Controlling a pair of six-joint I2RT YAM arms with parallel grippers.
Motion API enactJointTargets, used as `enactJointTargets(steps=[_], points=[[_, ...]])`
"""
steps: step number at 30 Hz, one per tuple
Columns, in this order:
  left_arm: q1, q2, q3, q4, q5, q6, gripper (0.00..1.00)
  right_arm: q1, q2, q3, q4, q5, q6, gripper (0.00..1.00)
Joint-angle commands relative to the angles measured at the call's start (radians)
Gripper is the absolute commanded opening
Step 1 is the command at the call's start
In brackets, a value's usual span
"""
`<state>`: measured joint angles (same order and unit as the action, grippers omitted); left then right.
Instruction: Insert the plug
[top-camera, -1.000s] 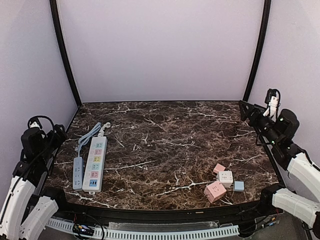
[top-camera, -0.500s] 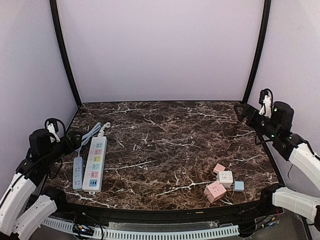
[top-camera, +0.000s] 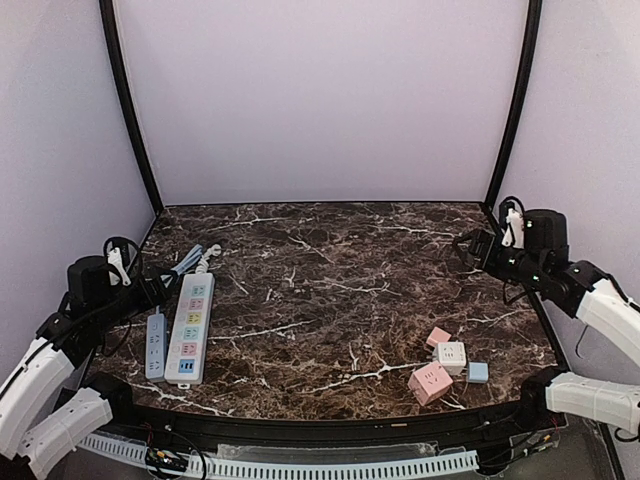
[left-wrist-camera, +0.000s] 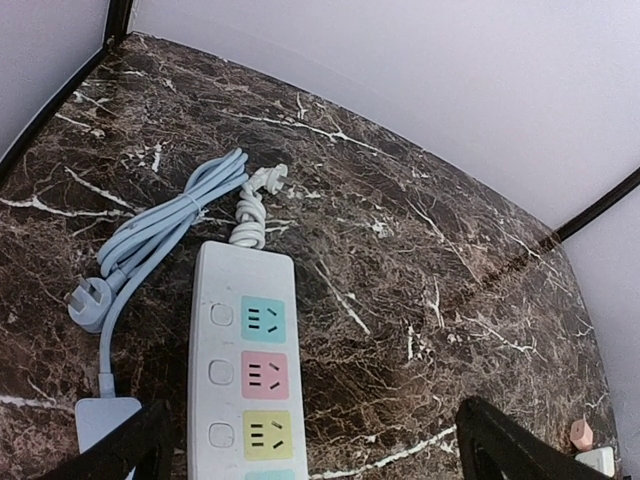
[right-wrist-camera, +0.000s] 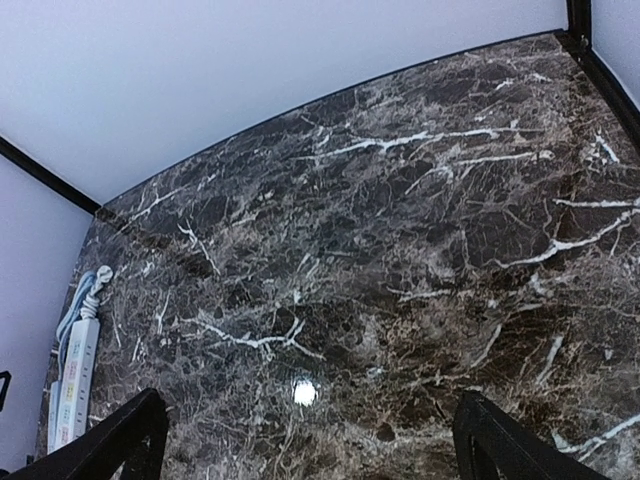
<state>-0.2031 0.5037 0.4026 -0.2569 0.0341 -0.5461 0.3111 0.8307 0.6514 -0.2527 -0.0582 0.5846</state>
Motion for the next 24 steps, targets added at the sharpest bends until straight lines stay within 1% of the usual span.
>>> enactJointTargets(steps=[1, 7, 9, 11, 13, 17, 21, 24], points=[[-0.017, 0.006, -0.016, 0.018, 0.026, 0.009, 0.99, 0.048, -0.011, 0.037, -0.141, 0.055, 0.01, 0.99], [-0.025, 0.006, -0.061, 0.046, 0.042, -0.003, 0.99, 0.08, -0.022, 0.048, -0.239, 0.05, 0.011, 0.99], [-0.034, 0.006, -0.071, 0.056, 0.048, -0.004, 0.99, 0.092, -0.022, 0.041, -0.241, 0.028, 0.034, 0.99], [-0.045, 0.006, -0.077, 0.062, 0.046, -0.007, 0.99, 0.099, -0.01, 0.04, -0.24, -0.03, 0.051, 0.99], [-0.053, 0.006, -0.083, 0.069, 0.045, -0.008, 0.99, 0.103, 0.013, 0.065, -0.272, -0.056, 0.055, 0.99], [-0.062, 0.011, -0.088, 0.071, 0.042, -0.006, 0.99, 0.108, 0.028, 0.104, -0.343, -0.059, 0.082, 0.99], [-0.068, 0.019, -0.086, 0.073, 0.037, -0.007, 0.99, 0.115, 0.063, 0.156, -0.461, -0.081, 0.091, 0.99], [-0.074, 0.028, -0.086, 0.073, 0.034, -0.006, 0.98, 0.14, 0.052, 0.129, -0.477, -0.067, 0.131, 0.99]])
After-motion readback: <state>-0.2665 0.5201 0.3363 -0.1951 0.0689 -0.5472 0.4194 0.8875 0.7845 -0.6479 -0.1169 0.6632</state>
